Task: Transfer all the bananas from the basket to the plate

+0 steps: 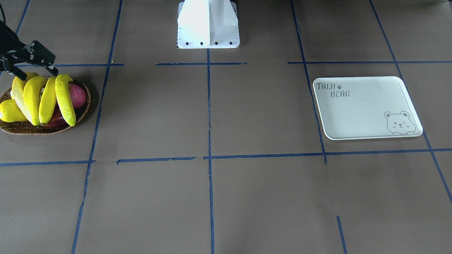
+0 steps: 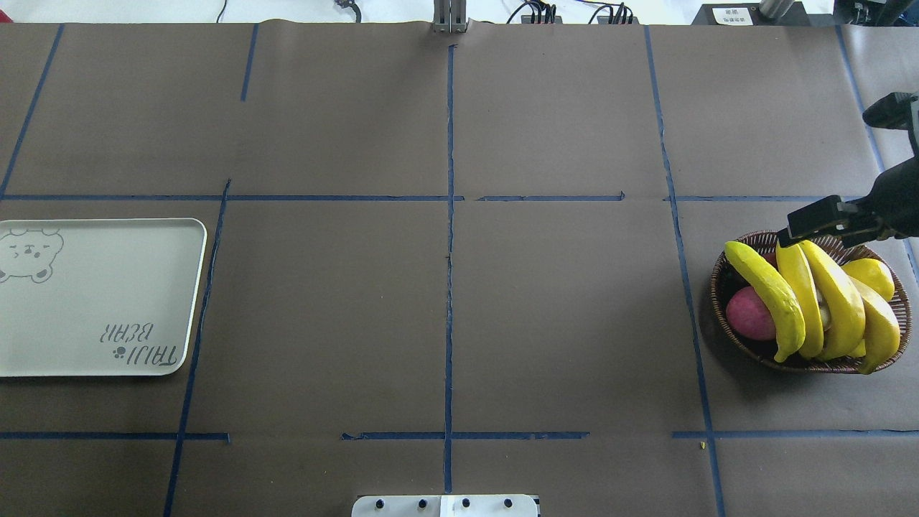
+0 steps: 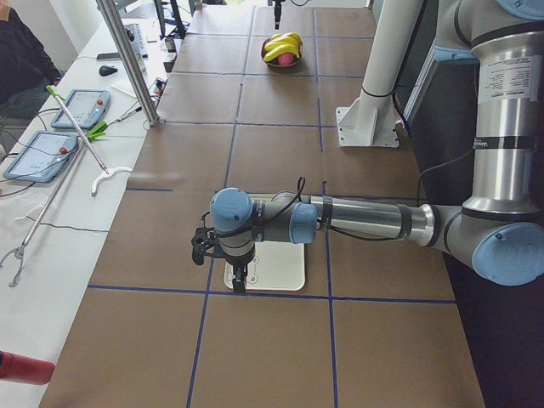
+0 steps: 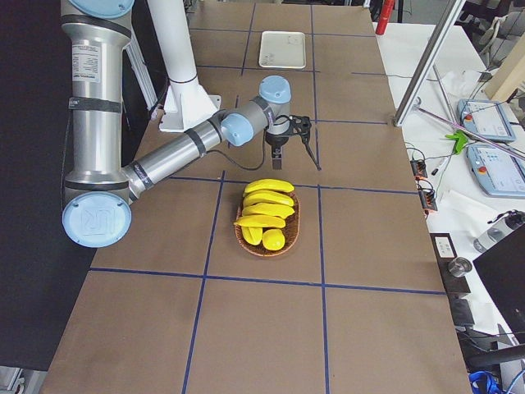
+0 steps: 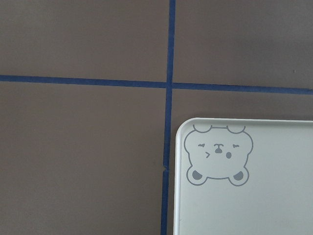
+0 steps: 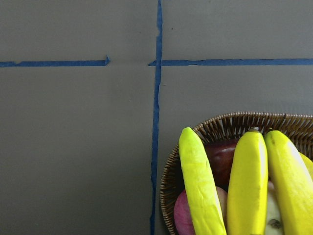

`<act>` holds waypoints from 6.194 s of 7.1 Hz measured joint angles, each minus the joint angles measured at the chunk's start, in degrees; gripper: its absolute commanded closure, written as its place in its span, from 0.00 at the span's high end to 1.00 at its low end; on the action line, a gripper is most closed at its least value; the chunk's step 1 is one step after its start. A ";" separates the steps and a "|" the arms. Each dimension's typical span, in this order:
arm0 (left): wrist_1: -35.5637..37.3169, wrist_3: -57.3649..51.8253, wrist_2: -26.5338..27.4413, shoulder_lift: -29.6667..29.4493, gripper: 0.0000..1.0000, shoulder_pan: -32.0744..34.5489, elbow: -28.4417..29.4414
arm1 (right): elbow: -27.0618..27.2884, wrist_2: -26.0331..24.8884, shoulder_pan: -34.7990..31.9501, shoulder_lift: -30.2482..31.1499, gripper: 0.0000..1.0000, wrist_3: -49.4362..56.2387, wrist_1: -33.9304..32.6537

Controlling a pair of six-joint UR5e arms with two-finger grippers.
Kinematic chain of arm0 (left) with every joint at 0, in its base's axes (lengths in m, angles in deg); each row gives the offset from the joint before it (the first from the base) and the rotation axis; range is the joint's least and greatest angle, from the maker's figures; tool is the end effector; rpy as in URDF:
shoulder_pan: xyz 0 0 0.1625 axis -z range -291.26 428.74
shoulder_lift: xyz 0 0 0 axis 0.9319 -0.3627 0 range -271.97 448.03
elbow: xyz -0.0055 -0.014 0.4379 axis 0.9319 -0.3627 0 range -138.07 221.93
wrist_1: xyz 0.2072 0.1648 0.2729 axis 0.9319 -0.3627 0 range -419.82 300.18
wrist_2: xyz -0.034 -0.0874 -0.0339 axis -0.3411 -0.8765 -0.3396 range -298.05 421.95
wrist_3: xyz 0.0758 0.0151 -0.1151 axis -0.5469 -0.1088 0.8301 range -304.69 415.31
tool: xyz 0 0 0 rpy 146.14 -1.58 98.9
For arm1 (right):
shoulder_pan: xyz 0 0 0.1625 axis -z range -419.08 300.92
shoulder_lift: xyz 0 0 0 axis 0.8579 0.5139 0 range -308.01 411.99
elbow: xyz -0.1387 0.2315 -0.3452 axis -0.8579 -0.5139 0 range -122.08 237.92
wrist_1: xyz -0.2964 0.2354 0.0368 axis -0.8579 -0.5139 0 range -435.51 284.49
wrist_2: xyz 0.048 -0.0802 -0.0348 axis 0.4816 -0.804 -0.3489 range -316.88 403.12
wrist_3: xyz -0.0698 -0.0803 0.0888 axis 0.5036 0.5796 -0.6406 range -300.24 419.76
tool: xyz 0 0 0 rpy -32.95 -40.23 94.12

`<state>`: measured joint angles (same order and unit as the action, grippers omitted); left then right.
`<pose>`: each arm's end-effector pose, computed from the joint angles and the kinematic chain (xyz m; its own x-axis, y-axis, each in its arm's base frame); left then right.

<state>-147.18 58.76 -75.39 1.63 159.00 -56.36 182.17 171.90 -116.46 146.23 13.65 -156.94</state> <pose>-0.0333 -0.4303 0.6610 0.6762 -0.0369 -0.7358 0.0454 0.9989 -0.0084 -0.1879 -0.3799 0.4436 0.6130 -0.0448 0.7888 -0.0294 0.9964 0.0795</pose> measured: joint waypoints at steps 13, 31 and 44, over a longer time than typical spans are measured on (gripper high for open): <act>0.00 0.07 -0.11 -0.08 1.00 0.00 -0.21 | -6.35 -6.40 10.10 4.82 0.15 -1.96 6.26; -45.95 95.86 -2.13 -26.40 0.99 -34.65 -4.49 | -5.45 -44.07 40.36 -27.71 0.01 -47.06 27.36; -45.99 96.48 13.16 -36.85 0.00 -53.57 -3.29 | -6.58 -44.03 42.28 -29.18 1.00 -44.78 27.13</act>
<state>-193.17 155.24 -62.23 -35.23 105.43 -59.64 175.59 127.86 -74.18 117.05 -31.13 -129.82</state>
